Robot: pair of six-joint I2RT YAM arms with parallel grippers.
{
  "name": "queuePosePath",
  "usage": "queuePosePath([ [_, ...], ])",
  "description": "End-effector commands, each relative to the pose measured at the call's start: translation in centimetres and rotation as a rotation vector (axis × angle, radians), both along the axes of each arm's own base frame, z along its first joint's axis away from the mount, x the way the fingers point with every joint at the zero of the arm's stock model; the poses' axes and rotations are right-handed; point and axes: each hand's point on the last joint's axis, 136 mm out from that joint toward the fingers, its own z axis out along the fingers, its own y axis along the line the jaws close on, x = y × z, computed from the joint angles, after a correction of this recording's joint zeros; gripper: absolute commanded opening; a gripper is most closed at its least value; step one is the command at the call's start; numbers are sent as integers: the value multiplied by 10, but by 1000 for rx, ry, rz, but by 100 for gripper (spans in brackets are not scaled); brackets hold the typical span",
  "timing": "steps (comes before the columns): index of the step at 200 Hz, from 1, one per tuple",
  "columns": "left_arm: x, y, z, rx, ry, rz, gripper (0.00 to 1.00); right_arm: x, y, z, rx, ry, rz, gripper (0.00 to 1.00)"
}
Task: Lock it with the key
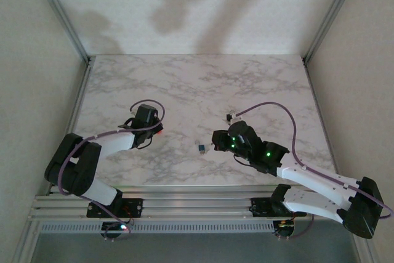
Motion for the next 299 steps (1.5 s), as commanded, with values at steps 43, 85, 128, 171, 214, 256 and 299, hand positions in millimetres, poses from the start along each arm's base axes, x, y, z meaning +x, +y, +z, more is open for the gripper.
queuePosePath([
  [43, 3, 6, 0, 29, 4, 4, 17, -4, 6, -4, 11, 14, 19, 0],
  [85, 3, 9, 2, 40, 2, 14, 18, -5, 6, -6, 6, 15, 20, 0],
  [128, 2, 10, 0, 14, 3, 23, 23, -7, 4, -6, 6, 15, 22, 0],
  [171, 2, 13, 1, -9, 0, 32, 32, -8, 2, -6, 6, 13, 15, 0],
  [214, 0, 17, 1, -20, 0, 40, 33, -8, 1, -7, 7, 15, 16, 0],
  [256, -2, 21, -1, -29, -1, 49, 34, -10, 1, -8, 6, 18, 20, 0],
  [299, -5, 26, -6, -29, 4, 54, 39, -10, 1, -9, 6, 19, 23, 0],
])
